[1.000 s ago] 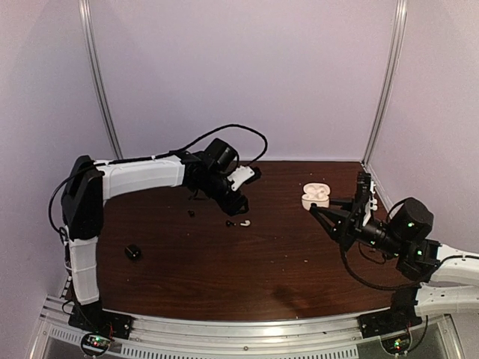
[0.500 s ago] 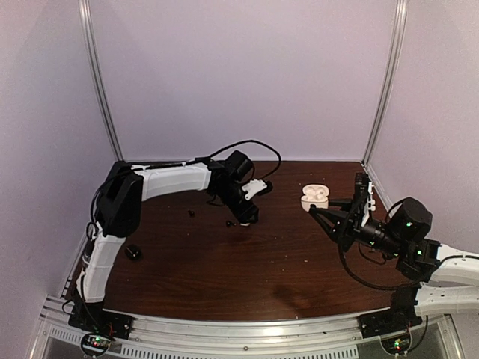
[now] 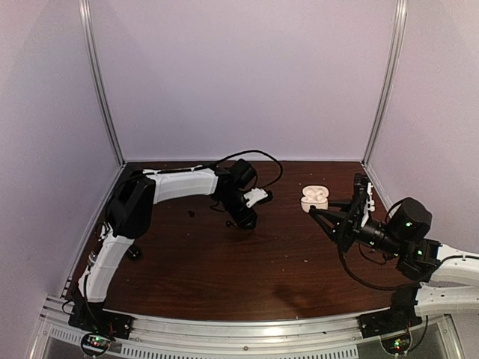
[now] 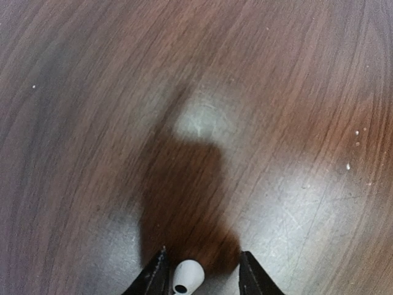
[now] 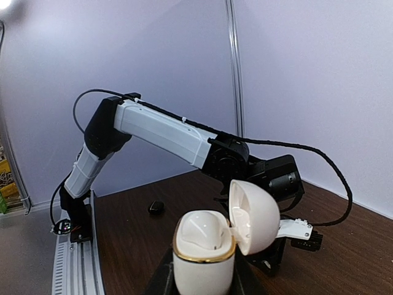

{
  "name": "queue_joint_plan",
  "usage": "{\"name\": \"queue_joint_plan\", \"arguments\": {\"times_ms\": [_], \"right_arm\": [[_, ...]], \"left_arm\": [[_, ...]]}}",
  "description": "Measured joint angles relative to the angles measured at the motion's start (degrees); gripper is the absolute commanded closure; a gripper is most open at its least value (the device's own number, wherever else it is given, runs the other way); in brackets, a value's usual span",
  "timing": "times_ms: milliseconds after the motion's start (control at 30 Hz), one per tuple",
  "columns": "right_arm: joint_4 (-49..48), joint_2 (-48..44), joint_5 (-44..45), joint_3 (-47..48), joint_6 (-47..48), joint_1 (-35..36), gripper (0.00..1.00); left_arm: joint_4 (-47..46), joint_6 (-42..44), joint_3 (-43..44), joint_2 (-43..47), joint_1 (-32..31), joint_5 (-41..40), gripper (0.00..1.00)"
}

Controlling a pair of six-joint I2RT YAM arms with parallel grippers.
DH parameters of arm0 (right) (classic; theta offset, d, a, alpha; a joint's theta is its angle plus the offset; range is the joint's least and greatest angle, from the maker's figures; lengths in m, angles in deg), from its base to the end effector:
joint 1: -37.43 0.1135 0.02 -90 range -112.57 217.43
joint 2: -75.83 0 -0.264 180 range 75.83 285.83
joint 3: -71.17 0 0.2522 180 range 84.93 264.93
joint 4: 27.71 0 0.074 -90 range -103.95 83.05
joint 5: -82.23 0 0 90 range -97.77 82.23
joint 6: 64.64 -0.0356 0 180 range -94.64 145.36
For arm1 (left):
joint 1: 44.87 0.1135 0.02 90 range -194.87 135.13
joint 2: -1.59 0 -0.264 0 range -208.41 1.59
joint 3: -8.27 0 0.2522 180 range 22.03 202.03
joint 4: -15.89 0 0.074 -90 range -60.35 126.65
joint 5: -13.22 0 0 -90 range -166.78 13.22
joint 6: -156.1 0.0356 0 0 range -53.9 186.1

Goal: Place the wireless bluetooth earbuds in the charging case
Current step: Move the left earbud to the center of the board.

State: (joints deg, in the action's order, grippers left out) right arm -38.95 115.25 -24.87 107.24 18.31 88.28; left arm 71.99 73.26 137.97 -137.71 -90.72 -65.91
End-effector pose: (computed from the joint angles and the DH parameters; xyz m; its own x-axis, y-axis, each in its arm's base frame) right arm 0.1023 0.1422 0.2812 -0.0275 0.1520 -0.9880 -0.9287 0.3617 0.0815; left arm 0.3530 -0.3732 0.1443 -0.5353 0.7272 -0.4297 0.8319 0.5420 -0.1192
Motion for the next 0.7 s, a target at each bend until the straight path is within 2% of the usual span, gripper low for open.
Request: {"name": "queue_joint_plan", "arguments": {"times_ms": [267,400,533,700], "right_arm": [[0.00,0.00,-0.11,0.00,0.50,-0.11,1.00],[-0.07,0.24,-0.85,0.00,0.50,-0.11,1.00],[-0.07,1.07,-1.53,0.00,0.46,-0.11,1.00],[-0.11,1.88,-2.43,0.00,0.42,-0.11,1.00]], "left_arm": [[-0.09,0.15,-0.98,0.39,0.09,0.79,0.81],[-0.26,-0.39,-4.61,2.64,0.15,1.86,0.84],[-0.26,-1.51,-12.31,7.45,0.07,2.82,0.84],[-0.07,-3.56,-26.77,16.90,-0.42,3.23,0.85]]}}
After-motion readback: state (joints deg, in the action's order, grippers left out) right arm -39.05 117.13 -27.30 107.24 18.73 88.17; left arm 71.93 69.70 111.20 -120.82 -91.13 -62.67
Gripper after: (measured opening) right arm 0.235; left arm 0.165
